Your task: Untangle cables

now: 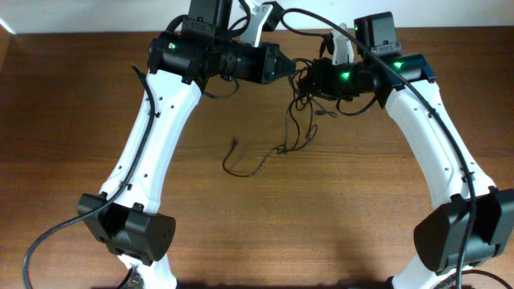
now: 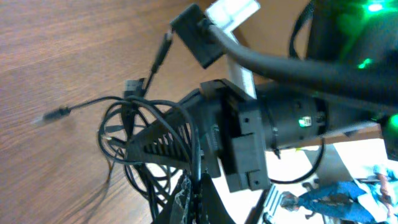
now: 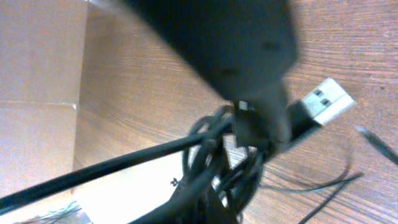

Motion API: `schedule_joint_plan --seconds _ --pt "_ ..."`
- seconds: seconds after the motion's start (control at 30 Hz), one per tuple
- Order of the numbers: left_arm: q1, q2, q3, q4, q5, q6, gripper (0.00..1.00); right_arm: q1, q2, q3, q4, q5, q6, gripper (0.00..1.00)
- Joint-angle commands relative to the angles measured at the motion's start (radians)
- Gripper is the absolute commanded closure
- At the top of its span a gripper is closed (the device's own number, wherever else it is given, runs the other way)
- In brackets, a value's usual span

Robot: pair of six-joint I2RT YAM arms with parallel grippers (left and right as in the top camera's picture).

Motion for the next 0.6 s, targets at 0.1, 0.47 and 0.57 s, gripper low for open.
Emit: schedule_joint_plan --seconds 0.1,0.47,0.57 --pt "0.008 -0.035 0.017 0.001 -0.420 -0.008 1.00 -0.051 -0.088 0.008 -0.008 0.031 -0.001 0.96" --pt "0.007 -0.035 0.017 -0.055 -0.635 -0.007 0.54 -0.278 -0.369 0.008 -0.250 -0.037 -0.138 0.96" --pt "0.007 -0.035 0.017 -0.056 -0.540 0.057 0.43 -0.277 -0.369 0.008 -0.270 -0.038 -0.160 0.96"
